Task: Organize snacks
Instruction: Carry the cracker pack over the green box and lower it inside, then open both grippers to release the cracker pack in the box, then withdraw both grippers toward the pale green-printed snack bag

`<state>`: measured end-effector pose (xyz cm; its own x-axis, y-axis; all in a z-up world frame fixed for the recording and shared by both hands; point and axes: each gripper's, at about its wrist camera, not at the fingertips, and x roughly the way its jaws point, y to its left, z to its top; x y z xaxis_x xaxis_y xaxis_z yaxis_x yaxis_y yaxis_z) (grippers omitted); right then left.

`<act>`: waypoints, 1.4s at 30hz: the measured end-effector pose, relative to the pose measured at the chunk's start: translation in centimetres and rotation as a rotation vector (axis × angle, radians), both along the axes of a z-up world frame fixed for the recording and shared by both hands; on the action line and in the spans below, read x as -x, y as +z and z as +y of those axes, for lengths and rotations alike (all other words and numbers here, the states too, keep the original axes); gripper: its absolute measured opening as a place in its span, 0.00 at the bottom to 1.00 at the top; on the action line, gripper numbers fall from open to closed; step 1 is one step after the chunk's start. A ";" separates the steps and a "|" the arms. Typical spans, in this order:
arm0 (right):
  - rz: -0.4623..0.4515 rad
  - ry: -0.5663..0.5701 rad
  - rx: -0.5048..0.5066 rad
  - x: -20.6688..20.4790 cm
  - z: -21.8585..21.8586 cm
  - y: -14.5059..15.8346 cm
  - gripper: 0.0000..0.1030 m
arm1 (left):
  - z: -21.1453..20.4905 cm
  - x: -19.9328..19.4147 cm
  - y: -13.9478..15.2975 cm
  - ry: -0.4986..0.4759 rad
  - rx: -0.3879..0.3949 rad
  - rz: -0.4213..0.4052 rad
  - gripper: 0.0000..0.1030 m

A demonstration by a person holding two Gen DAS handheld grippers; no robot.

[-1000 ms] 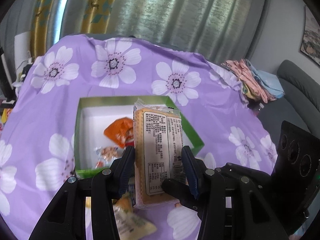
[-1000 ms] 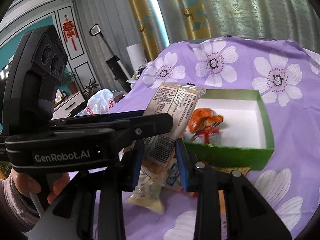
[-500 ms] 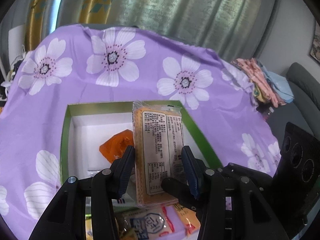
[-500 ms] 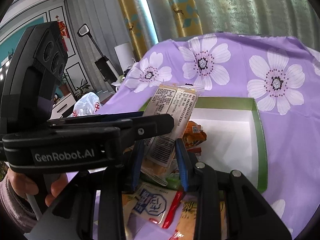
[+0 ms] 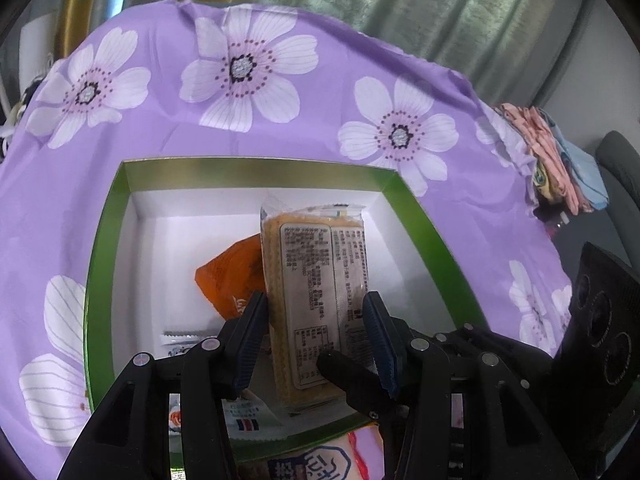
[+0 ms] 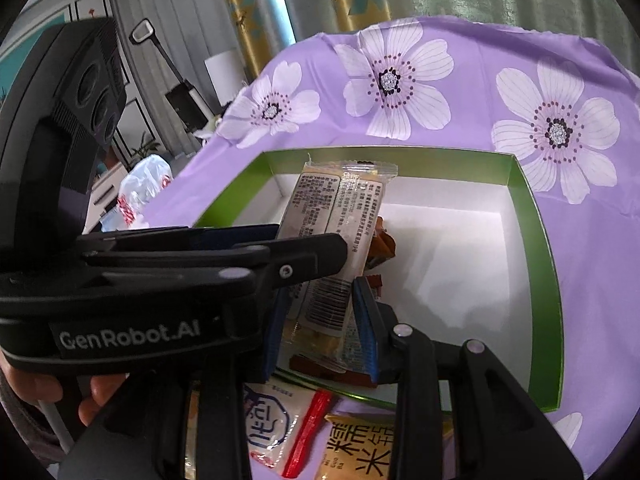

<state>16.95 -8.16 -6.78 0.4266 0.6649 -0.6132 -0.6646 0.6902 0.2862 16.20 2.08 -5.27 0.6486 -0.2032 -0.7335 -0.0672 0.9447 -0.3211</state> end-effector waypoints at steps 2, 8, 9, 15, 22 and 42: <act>0.002 -0.002 0.009 0.0 0.1 -0.1 0.37 | 0.0 0.1 0.0 0.006 0.002 0.004 0.47; -0.024 -0.025 0.008 0.6 -0.6 0.8 0.48 | 0.4 1.3 1.0 0.032 -0.025 -0.011 0.75; -0.023 -0.030 0.002 0.8 -0.8 1.0 0.48 | 0.5 1.8 1.3 0.038 -0.032 -0.019 0.77; -0.032 -0.049 -0.013 3.1 -2.6 2.0 0.64 | 0.5 4.1 3.2 0.049 -0.088 -0.048 0.78; -0.044 -0.066 -0.044 6.4 -4.9 3.3 0.78 | 0.1 8.0 5.7 0.067 -0.118 -0.113 0.95; -0.066 -0.053 -0.103 16.3 -8.7 5.6 0.85 | -3.0 18.7 8.9 0.074 -0.213 -0.208 0.95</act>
